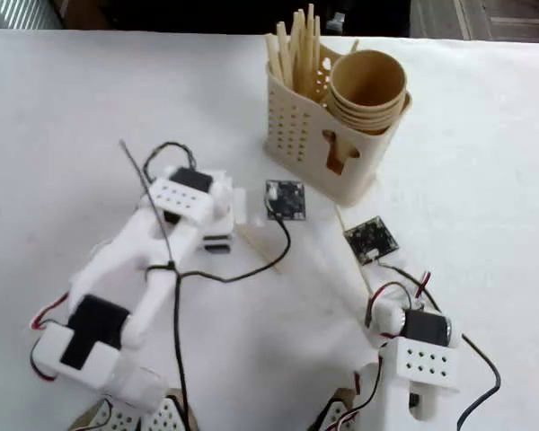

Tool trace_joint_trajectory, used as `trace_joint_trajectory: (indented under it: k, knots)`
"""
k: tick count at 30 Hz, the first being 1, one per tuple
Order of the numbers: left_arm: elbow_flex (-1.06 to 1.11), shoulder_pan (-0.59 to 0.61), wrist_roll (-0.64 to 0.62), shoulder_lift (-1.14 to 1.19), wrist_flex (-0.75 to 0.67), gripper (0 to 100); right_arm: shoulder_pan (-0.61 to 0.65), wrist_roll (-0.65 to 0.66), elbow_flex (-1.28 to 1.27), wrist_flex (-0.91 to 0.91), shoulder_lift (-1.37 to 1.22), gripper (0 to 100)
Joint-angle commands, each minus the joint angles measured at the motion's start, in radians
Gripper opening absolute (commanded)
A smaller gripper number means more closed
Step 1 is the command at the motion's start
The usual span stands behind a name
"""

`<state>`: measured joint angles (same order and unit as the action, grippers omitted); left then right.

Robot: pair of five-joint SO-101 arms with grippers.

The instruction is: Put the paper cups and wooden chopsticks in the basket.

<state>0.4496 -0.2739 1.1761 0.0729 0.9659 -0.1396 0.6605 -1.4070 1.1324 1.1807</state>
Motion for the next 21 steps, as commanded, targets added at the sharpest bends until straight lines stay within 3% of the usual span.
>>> trace_joint_trajectory:
  k: [1,11,15,21]
  knots:
    - [-0.048,-0.025,0.015,0.018,-0.058,23,-0.008,-0.012,0.005,-0.007,0.012,1.7]
    - [-0.178,-0.051,0.075,0.185,-0.066,23,-0.008,-0.012,-0.006,-0.008,0.012,1.7]
    - [-0.330,-0.054,0.077,0.312,0.058,22,-0.008,-0.012,-0.006,-0.008,0.012,1.7]
    - [-0.516,-0.056,0.089,0.449,0.238,12,-0.008,-0.012,-0.006,-0.008,0.012,1.7]
